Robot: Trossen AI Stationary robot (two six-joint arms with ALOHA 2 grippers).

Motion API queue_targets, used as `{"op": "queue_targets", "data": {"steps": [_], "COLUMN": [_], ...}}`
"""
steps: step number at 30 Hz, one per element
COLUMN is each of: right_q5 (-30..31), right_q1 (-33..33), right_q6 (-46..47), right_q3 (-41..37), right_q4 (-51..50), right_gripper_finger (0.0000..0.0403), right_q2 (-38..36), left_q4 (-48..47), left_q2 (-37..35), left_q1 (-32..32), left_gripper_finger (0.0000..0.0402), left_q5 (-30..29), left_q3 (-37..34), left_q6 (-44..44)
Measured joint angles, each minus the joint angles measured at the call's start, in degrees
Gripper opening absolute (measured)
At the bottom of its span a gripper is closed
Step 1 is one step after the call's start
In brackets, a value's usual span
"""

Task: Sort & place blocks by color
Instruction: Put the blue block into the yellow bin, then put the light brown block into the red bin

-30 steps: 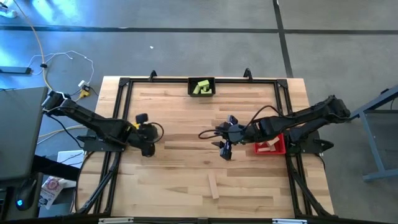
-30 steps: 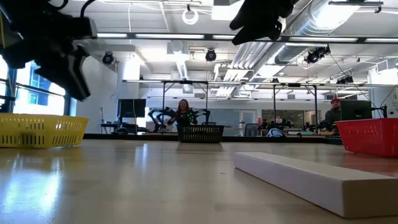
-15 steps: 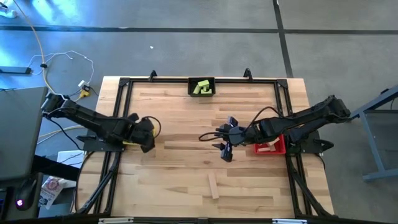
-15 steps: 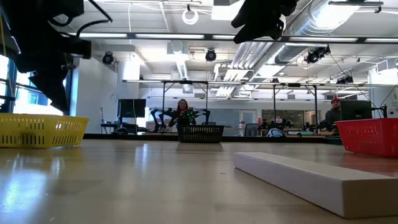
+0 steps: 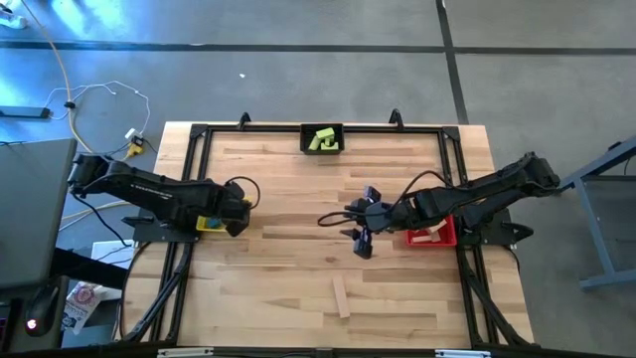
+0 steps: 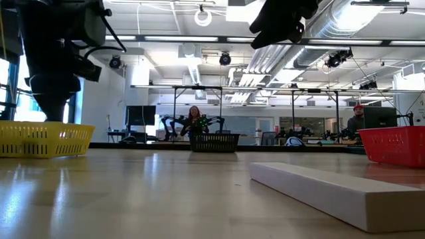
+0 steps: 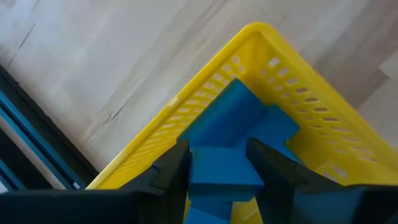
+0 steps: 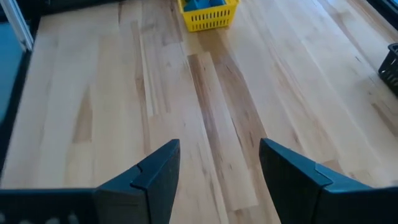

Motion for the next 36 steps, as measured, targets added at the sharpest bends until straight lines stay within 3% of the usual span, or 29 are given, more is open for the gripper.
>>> {"op": "queue_targets", "data": {"steps": [9, 14, 19, 27, 36], "right_q5": [0.0, 0.0, -0.6, -5.7, -2.6], "right_q1": [-1.3, -3.6, -5.9, -7.1, -5.0], "right_q6": [-8.0, -9.8, -8.0, -6.7, -5.5], "right_q3": [0.0, 0.0, 0.0, 1.1, 8.1], "right_q4": [-1.3, -0.6, 2.9, 8.5, 6.6], "right_gripper_finger": [0.0206, 0.0206, 0.0206, 0.0206, 0.0206], "right_q2": [0.0, 0.0, 0.0, 0.0, 1.8], "left_q4": [0.1, 0.0, 0.0, 0.0, 0.3], "left_q2": [2.0, 2.0, 2.0, 2.0, 2.0], "left_q1": [1.2, 2.0, 2.4, 2.4, 2.3], "left_gripper_finger": [0.0189, 0.0215, 0.0216, 0.0218, 0.0218], "left_q5": [0.0, 3.3, 7.3, 8.1, 9.1], "left_q3": [0.0, 0.0, 0.0, 0.0, 0.0], "left_q6": [0.2, 5.1, 10.6, 17.3, 18.3]}}
